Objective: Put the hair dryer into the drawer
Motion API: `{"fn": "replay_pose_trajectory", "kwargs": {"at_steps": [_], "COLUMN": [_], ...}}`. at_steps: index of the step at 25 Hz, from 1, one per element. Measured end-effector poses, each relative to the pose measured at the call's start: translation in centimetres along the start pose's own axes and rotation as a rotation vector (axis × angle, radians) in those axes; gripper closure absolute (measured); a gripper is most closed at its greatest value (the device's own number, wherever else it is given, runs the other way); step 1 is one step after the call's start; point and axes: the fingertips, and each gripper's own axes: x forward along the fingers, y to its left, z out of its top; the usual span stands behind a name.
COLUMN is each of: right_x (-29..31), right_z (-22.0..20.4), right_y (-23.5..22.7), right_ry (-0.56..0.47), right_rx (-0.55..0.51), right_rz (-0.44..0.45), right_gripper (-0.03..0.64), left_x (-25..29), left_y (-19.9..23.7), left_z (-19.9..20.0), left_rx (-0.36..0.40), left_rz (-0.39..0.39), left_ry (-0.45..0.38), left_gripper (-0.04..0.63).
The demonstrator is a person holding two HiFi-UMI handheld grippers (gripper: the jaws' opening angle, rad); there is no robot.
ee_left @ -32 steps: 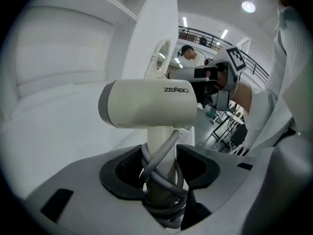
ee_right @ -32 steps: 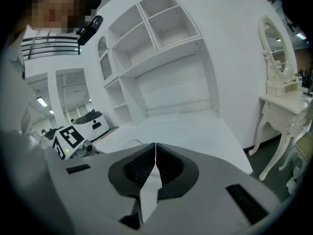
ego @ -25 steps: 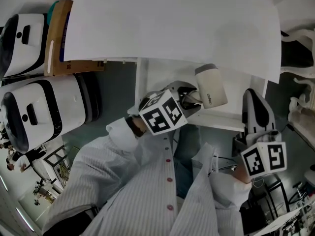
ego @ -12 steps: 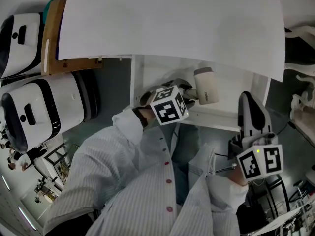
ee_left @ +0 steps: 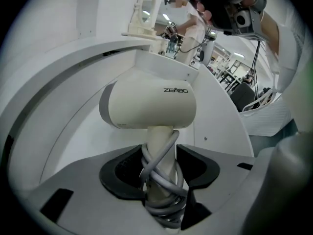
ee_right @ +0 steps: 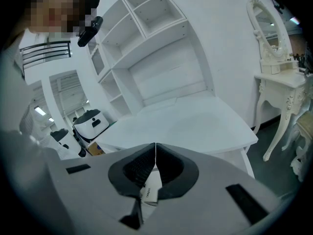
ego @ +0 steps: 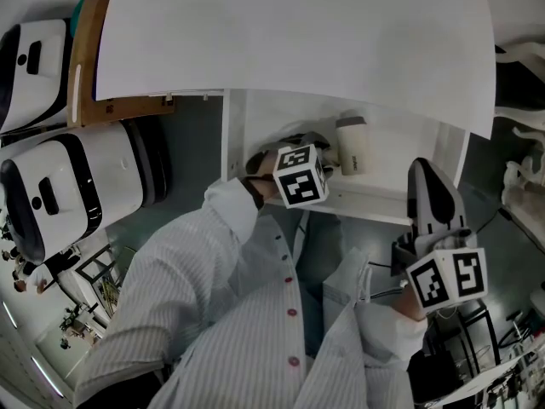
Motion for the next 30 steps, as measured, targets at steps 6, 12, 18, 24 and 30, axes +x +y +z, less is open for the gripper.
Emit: {"fn": "replay_pose_trajectory", "kwargs": {"at_steps": [6, 12, 18, 24, 30], "right_x": [0.0, 0.1, 0.4, 0.8, 1.2], "right_z": [-0.3, -0.5, -0.6, -0.8, -0.6], "right_y": [0.1, 0.3, 0.8, 1.2, 1.6], "right_ry": [0.003, 0.007, 0.015, 0.026, 0.032], "right_rx": [0.003, 0.012, 0.011, 0.002, -0.003], "right_rz": [0.004, 0.004, 0.005, 0.013, 0.02], "right_gripper": [0.604, 0.604, 0.604, 0.604, 0.604], "left_x": [1.2, 1.7, 1.9, 2.2, 2.2], "left_y": [-0.2, -0.4, -0.5, -0.7, -0.6], "left_z": [-0.8, -1.0, -1.1, -1.1, -1.1], "left_rx": [0.005, 0.019, 0.017, 0.026, 0.012], "left_rz": [-0.001, 0.011, 0.01, -0.006, -0.014], "left_ry": [0.04, 0.056, 0.051, 0.048, 0.04], "left_gripper": [0.379, 0.377, 0.374, 0.37, 0.363]}}
